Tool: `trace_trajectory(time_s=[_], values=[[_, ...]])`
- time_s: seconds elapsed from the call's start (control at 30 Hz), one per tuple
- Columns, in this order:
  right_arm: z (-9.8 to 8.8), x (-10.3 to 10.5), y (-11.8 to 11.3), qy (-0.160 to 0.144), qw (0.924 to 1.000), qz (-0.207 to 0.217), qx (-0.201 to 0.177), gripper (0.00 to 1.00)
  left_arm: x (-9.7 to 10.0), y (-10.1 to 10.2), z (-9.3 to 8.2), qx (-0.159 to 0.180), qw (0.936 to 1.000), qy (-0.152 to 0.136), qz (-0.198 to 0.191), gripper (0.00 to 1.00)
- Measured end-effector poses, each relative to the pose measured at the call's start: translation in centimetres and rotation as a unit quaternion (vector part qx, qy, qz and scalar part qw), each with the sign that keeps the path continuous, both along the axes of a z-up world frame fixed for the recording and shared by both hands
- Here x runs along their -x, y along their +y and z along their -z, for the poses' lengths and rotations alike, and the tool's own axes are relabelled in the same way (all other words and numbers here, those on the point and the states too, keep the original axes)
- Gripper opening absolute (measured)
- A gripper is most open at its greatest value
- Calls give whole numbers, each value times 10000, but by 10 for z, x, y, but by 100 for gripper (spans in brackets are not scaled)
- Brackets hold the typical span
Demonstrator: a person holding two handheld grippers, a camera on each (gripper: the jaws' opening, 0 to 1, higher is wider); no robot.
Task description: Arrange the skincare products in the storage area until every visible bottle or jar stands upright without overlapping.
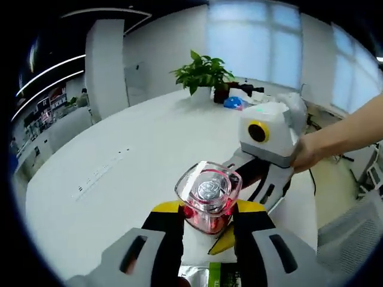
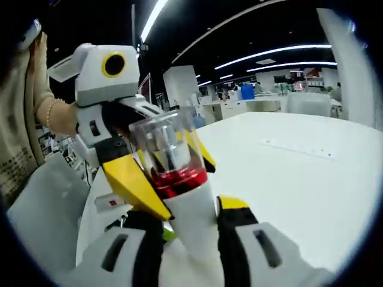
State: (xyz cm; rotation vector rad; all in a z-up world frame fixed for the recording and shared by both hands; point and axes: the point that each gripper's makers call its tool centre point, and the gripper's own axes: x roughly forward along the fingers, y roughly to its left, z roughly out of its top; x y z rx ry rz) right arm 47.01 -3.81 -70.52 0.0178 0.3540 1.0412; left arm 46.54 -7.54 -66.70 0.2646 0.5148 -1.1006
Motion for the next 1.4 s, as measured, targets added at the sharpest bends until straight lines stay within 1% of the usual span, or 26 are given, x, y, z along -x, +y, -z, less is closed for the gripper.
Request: trace_trajectory(time_s=[0.1, 0.23, 0.27, 0.37, 0.43, 0.63, 0.7, 0.8, 0.9, 0.93, 1.0, 1.13, 1.23, 1.3, 1.4], values=[[-1, -3, -2, 53, 9999, -40, -118, 34, -5, 0, -1, 37, 9998, 128, -176, 29], [-1, -5, -4, 192, 9991, -273, -270, 35, -8, -3, -1, 42, 9992, 164, -371, 29], [0, -6, -5, 241, 9985, -391, -298, 35, -8, -4, -1, 36, 9988, 173, -451, 29], [0, -9, -8, 276, 9979, -483, -330, 34, -11, -6, -1, 71, 9981, 161, -591, 29], [-1, -7, -8, 270, 9978, -524, -308, 34, -11, -7, -2, 115, 9980, 126, -601, 29], [-2, -5, -8, 263, 9980, -520, -239, 36, -10, -11, -2, 98, 9985, 0, -535, 29], [-2, -6, -9, 379, 9981, -415, -269, 36, -10, -11, -3, 101, 9984, -10, -555, 30], [-4, -3, -8, 396, 9984, -292, -286, 37, -9, -11, -3, 111, 9984, 2, -551, 30], [-5, 0, -6, 413, 9986, -244, -214, 38, -5, -11, -2, 92, 9987, 30, -495, 30], [-5, 1, -5, 386, 9989, -230, -136, 39, -3, -11, -1, 84, 9988, 36, -479, 31], [-6, 1, -6, 370, 9992, -130, -64, 39, -1, -11, -1, 102, 9987, 24, -494, 32], [-7, 4, -7, 342, 9994, -31, 12, 45, 0, -11, -3, 104, 9987, -21, -494, 34], [-6, 9, -8, 311, 9994, 26, 174, 47, 3, -10, -4, 93, 9988, -23, -483, 37], [-6, 12, -9, 318, 9992, 67, 240, 51, 5, -8, -3, 75, 9988, -33, -489, 39], [-1, 17, -14, 316, 9982, 197, 472, 56, 8, -3, -4, 61, 9986, -22, -523, 42]])
